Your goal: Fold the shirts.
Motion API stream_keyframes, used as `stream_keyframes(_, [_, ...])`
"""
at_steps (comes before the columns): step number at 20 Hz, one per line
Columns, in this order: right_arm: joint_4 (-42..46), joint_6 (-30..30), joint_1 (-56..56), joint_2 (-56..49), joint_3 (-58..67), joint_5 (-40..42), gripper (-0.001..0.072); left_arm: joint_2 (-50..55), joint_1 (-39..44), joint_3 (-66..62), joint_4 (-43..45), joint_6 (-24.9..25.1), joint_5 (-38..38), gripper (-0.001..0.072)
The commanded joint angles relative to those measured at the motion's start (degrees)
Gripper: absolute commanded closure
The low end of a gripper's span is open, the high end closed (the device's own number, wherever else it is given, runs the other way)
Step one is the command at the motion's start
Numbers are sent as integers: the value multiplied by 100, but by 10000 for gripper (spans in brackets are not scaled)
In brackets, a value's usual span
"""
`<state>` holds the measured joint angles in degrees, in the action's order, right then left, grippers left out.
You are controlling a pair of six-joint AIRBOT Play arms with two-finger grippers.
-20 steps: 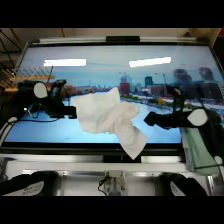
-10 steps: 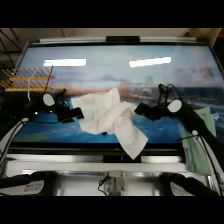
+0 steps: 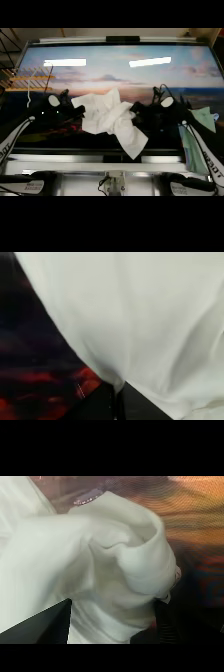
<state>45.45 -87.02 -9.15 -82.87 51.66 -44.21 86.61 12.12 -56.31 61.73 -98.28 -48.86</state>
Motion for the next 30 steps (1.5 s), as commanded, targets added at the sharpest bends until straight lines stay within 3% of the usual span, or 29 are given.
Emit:
stream_keyframes(1, [-444, 35, -2, -153, 17, -114, 83, -13, -2, -142, -28, 59, 87, 675])
stream_keyframes(2, [-621, 37, -2, -184, 17, -127, 136, -44, -2, -205, -28, 74, 85, 675])
stream_keyframes(4, [-1005, 103, -2, -245, 17, -184, 318, -138, -2, -350, -28, 74, 85, 675])
stream_keyframes(5, [-1309, 308, 0, -291, 17, -236, 440, -190, -2, -426, -28, 74, 85, 675])
stream_keyframes(6, [-1585, 533, 0, -304, 17, -280, 617, -240, -2, -498, -26, 85, 83, 675])
stream_keyframes(7, [-1838, 835, 4, -282, 20, -332, 639, -306, -2, -577, -26, 164, 83, 675])
stream_keyframes(10, [-1814, 1718, 153, -118, 350, -918, 640, -605, -52, -942, -22, 623, 2, 676])
stream_keyframes(14, [-175, 2094, 485, 914, 1567, -1545, 640, -1561, -197, -2175, 435, 1733, -107, 677])
stream_keyframes(17, [798, 2131, 772, 2039, 2684, -1576, 640, -2389, -243, -3652, 1132, 1561, -109, 677])
stream_keyframes(20, [973, 2116, 898, 3185, 3407, -1316, 639, -3099, -247, -4898, 1137, 1397, -114, 677])
stream_keyframes(24, [1248, 1766, 896, 4452, 3582, -1434, 639, -4019, -245, -5156, 1139, 1401, -341, 677])
stream_keyframes(27, [1952, 1163, 898, 4837, 3582, -2205, 639, -4260, -247, -5154, 1231, 1401, -1329, 677])
stream_keyframes(30, [2872, 831, 896, 4715, 3528, -3558, 639, -4148, -247, -4924, 1657, 1399, -2302, 676])
